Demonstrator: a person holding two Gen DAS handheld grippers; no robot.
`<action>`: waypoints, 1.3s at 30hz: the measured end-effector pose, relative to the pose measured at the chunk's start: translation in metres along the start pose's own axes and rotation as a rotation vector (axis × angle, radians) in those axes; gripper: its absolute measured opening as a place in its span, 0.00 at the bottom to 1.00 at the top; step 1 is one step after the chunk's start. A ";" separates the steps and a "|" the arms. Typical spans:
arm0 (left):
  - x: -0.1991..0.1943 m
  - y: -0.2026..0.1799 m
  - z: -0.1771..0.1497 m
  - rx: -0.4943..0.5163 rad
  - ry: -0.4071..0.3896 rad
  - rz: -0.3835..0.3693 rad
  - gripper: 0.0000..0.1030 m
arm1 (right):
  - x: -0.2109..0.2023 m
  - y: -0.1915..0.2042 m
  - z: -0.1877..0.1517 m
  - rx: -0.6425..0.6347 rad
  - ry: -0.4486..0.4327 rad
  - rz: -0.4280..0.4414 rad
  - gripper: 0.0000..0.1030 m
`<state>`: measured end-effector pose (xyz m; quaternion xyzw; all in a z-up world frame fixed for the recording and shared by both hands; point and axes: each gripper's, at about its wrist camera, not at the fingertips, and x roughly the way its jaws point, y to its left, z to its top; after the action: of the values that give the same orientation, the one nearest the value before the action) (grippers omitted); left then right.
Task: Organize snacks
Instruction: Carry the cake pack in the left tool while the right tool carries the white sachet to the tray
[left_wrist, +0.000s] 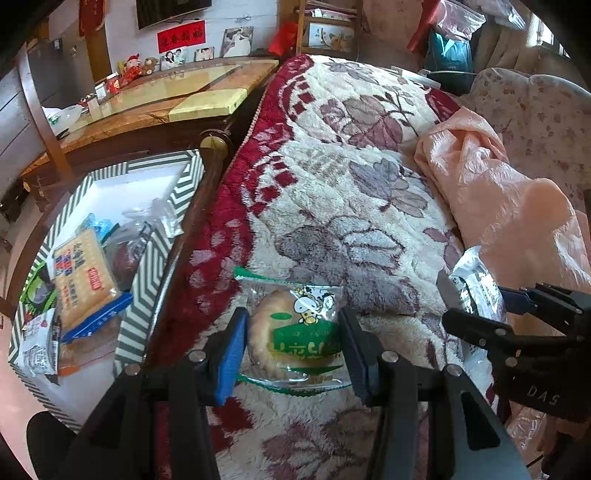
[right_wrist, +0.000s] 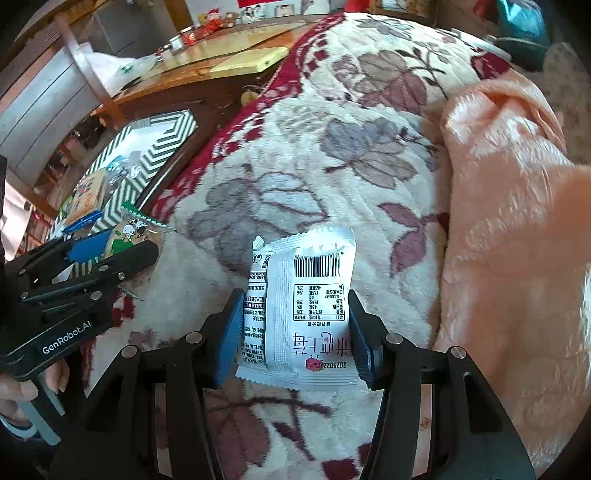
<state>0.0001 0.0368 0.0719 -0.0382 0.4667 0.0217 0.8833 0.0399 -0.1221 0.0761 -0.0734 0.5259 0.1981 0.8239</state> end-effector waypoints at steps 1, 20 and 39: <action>-0.002 0.002 0.000 -0.002 -0.003 0.002 0.50 | 0.000 0.003 0.001 -0.007 0.002 0.003 0.50; -0.019 0.039 -0.004 -0.074 -0.047 0.045 0.50 | -0.003 0.061 0.014 -0.130 -0.007 0.035 0.50; -0.033 0.108 -0.010 -0.192 -0.071 0.125 0.50 | 0.017 0.136 0.037 -0.276 0.024 0.093 0.50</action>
<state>-0.0350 0.1431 0.0888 -0.0929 0.4324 0.1228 0.8884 0.0218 0.0183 0.0891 -0.1638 0.5063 0.3053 0.7897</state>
